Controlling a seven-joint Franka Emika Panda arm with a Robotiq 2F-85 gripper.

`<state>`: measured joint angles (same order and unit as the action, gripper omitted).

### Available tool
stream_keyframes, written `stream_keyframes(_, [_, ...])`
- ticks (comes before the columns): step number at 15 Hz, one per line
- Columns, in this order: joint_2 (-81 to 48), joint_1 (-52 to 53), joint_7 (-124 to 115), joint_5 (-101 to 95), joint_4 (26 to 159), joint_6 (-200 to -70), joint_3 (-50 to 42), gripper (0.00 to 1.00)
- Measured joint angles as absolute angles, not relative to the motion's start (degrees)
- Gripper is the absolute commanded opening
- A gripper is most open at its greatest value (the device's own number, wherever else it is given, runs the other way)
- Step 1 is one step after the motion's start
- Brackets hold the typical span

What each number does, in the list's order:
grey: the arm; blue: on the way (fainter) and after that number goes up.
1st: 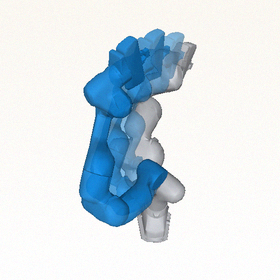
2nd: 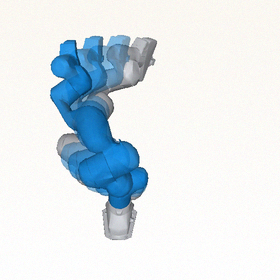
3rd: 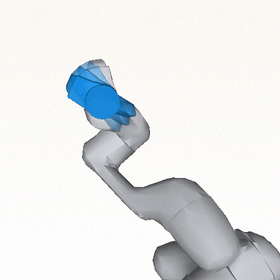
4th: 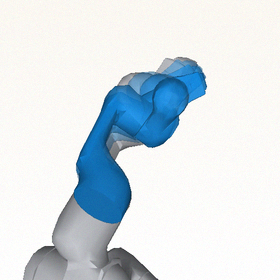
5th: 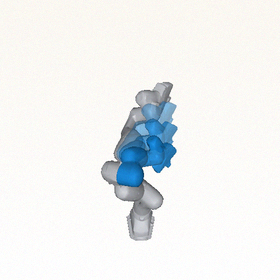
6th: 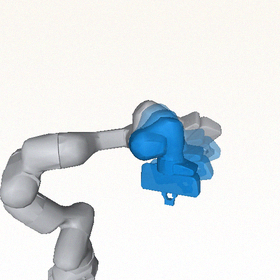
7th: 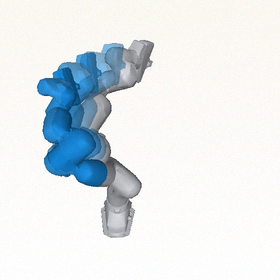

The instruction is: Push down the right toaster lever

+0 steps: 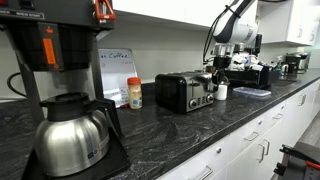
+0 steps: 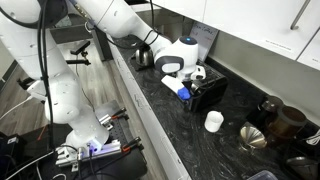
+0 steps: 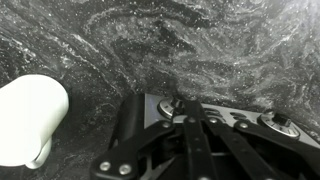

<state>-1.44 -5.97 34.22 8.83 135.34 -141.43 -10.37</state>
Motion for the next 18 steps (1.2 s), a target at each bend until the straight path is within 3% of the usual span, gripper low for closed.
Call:
stream_keyframes(13, [-1.4, -6.0, 34.2, 8.9, 134.9, -140.9, -10.4, 0.00])
stream_keyframes(18, [-0.3, -6.0, 32.3, 6.1, 131.4, -134.6, -10.4, 0.00])
